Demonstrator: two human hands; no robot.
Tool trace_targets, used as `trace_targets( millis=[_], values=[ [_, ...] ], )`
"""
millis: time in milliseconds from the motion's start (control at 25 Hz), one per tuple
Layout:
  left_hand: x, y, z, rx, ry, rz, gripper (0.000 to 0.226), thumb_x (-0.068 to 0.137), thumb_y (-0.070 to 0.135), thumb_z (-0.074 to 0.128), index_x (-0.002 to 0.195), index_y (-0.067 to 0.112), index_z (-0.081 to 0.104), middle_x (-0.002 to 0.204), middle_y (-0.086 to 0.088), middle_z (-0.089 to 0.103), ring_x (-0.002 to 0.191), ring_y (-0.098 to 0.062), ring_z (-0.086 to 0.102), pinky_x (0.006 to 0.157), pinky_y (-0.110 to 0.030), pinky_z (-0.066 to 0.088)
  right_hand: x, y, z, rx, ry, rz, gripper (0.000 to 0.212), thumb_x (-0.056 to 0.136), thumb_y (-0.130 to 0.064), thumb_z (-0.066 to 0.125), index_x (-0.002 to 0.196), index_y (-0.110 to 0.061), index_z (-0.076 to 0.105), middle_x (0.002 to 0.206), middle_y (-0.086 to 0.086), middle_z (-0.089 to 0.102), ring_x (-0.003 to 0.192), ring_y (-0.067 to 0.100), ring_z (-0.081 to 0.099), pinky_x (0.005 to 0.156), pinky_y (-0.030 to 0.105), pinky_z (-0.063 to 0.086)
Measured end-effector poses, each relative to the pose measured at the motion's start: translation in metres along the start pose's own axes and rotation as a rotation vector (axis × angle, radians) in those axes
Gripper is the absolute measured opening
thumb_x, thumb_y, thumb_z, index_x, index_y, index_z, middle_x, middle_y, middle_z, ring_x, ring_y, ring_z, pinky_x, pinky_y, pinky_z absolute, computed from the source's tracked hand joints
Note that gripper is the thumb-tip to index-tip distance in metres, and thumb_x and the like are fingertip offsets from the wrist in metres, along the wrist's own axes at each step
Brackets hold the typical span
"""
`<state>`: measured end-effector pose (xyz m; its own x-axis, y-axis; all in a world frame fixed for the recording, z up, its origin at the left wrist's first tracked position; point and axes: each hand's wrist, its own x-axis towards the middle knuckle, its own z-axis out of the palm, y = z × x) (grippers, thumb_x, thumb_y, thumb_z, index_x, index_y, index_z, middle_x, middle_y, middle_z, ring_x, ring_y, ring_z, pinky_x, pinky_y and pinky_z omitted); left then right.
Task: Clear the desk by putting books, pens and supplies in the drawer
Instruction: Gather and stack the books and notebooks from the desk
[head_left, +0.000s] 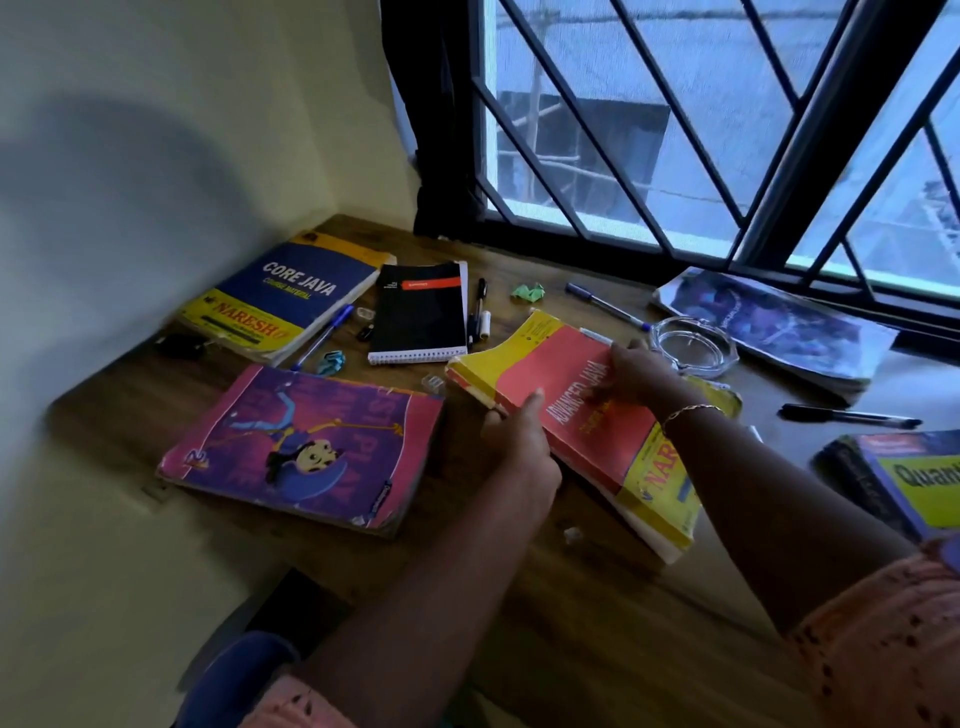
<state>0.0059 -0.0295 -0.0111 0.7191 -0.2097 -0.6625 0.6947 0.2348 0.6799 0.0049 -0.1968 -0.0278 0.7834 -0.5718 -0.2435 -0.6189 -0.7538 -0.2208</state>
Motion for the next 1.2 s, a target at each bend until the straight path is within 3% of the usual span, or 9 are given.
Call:
trace_targets(
  millis=[120, 400, 520, 640, 720, 880, 1000, 1120, 1200],
  values=[
    [0.003, -0.012, 0.008, 0.022, -0.016, 0.036, 0.070, 0.085, 0.000, 0.062, 0.143, 0.020, 0.030, 0.134, -0.013, 0.049, 0.116, -0.031, 0.055, 0.095, -0.048, 0.048, -0.002, 0.001, 0.000, -0.001, 0.027, -0.010, 0.082, 0.073, -0.046, 0.071, 0.132, -0.001, 0.037, 0.132, 0.024, 0.039, 0.121, 0.038, 0.046, 0.096, 0.037, 0.041],
    [0.012, 0.014, 0.007, -0.019, -0.139, 0.219, 0.045, 0.091, 0.009, 0.056, 0.134, 0.018, 0.044, 0.124, -0.011, 0.056, 0.103, -0.025, 0.055, 0.086, -0.043, 0.048, 0.003, 0.005, -0.025, 0.098, 0.091, -0.039, 0.069, 0.079, -0.058, 0.058, 0.112, 0.002, 0.051, 0.116, 0.023, 0.057, 0.106, 0.036, 0.055, 0.079, 0.036, 0.043],
    [0.006, 0.042, 0.012, -0.023, -0.330, 0.335, 0.031, 0.092, 0.009, 0.053, 0.122, 0.018, 0.050, 0.100, -0.003, 0.061, 0.088, -0.020, 0.059, 0.071, -0.032, 0.050, 0.000, 0.013, -0.047, 0.523, -0.018, -0.075, 0.046, 0.078, -0.048, 0.064, 0.082, -0.003, 0.059, 0.078, 0.012, 0.057, 0.069, 0.025, 0.053, 0.062, 0.031, 0.039],
    [0.010, 0.068, 0.008, -0.058, -0.523, 0.446, 0.029, 0.085, 0.009, 0.059, 0.112, 0.017, 0.055, 0.090, -0.003, 0.066, 0.080, -0.019, 0.064, 0.066, -0.029, 0.053, -0.011, 0.027, -0.054, 1.170, -0.285, -0.020, 0.060, 0.073, -0.043, 0.070, 0.103, 0.008, 0.061, 0.088, 0.016, 0.064, 0.079, 0.024, 0.060, 0.086, 0.048, 0.051],
    [0.020, 0.083, 0.001, -0.114, -0.606, 0.450, 0.038, 0.074, 0.016, 0.059, 0.111, 0.014, 0.058, 0.089, -0.005, 0.069, 0.077, -0.020, 0.067, 0.072, -0.033, 0.056, -0.027, 0.025, -0.056, 1.343, -0.383, -0.023, 0.035, 0.086, -0.035, 0.056, 0.098, -0.004, 0.065, 0.085, 0.010, 0.073, 0.072, 0.021, 0.070, 0.073, 0.037, 0.059],
    [0.038, 0.111, -0.015, -0.104, -0.707, 0.342, 0.057, 0.075, 0.019, 0.061, 0.129, 0.007, 0.050, 0.097, -0.012, 0.067, 0.083, -0.027, 0.066, 0.080, -0.043, 0.053, -0.038, 0.012, -0.046, 1.562, -0.377, 0.012, 0.039, 0.095, -0.027, 0.044, 0.081, -0.005, 0.073, 0.066, 0.006, 0.073, 0.053, 0.012, 0.068, 0.051, 0.024, 0.057],
    [0.055, 0.132, -0.025, -0.040, -0.735, 0.293, 0.049, 0.081, 0.021, 0.056, 0.128, 0.006, 0.051, 0.087, -0.009, 0.070, 0.074, -0.024, 0.069, 0.067, -0.037, 0.058, -0.032, -0.010, -0.040, 1.701, -0.284, -0.002, 0.061, 0.067, -0.035, 0.078, 0.115, -0.001, 0.060, 0.078, 0.005, 0.075, 0.063, 0.011, 0.070, 0.064, 0.025, 0.057],
    [0.075, 0.165, -0.035, 0.038, -0.741, 0.254, 0.031, 0.094, 0.021, 0.042, 0.117, 0.008, 0.057, 0.083, -0.009, 0.071, 0.072, -0.024, 0.069, 0.067, -0.037, 0.057, -0.032, -0.045, -0.047, 1.701, -0.348, -0.064, 0.039, 0.062, -0.032, 0.081, 0.087, -0.003, 0.074, 0.070, 0.008, 0.074, 0.056, 0.015, 0.070, 0.048, 0.025, 0.056],
    [0.087, 0.191, -0.040, 0.114, -0.737, 0.282, 0.024, 0.095, 0.018, 0.039, 0.105, 0.008, 0.060, 0.073, -0.007, 0.072, 0.064, -0.021, 0.069, 0.061, -0.034, 0.058, -0.035, -0.075, -0.057, 1.652, -0.339, -0.134, 0.060, 0.029, -0.032, 0.093, 0.079, -0.003, 0.074, 0.068, 0.012, 0.073, 0.053, 0.020, 0.069, 0.045, 0.026, 0.054]
  ],
)
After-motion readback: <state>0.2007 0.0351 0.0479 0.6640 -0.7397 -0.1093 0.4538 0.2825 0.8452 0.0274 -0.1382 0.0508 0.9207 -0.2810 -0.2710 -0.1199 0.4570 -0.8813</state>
